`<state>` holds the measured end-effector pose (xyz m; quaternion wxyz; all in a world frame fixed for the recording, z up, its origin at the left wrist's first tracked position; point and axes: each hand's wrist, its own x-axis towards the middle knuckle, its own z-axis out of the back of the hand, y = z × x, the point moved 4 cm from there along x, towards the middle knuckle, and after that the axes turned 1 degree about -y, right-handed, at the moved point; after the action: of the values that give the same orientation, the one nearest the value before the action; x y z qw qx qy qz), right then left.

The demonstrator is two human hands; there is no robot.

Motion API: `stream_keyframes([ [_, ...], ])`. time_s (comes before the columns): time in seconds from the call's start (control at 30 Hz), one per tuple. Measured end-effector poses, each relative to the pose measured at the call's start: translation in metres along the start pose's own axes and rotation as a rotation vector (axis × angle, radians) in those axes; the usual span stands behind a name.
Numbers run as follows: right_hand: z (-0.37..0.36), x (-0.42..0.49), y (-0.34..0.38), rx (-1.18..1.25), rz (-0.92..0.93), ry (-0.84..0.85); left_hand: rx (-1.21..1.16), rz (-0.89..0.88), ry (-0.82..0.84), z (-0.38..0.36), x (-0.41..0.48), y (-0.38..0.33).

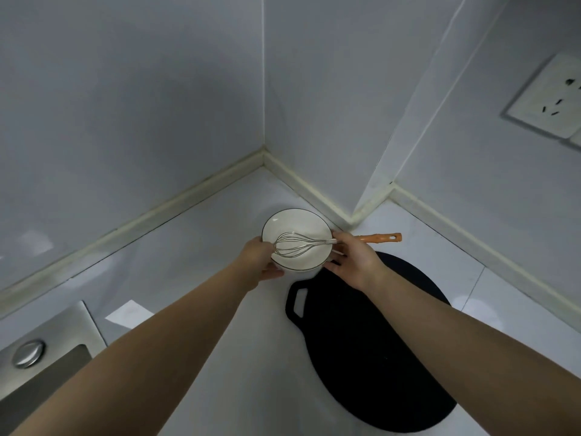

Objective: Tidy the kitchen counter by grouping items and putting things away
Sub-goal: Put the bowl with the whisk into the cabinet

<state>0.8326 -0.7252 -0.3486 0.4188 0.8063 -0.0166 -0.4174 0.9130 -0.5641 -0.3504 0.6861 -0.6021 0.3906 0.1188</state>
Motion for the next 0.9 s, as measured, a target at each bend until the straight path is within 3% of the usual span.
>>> stream_keyframes([
  [0.37, 0.006, 0.007, -0.003, 0.047, -0.027, -0.022, 0.015, -0.021, 0.016, -0.002, 0.008, 0.006],
  [0.73, 0.006, 0.004, -0.015, 0.075, -0.051, -0.026, -0.089, -0.033, -0.109, 0.001, 0.005, 0.015],
  [0.9, 0.008, -0.011, -0.013, 0.018, -0.044, -0.046, 0.089, -0.158, -0.196, 0.001, -0.007, 0.003],
])
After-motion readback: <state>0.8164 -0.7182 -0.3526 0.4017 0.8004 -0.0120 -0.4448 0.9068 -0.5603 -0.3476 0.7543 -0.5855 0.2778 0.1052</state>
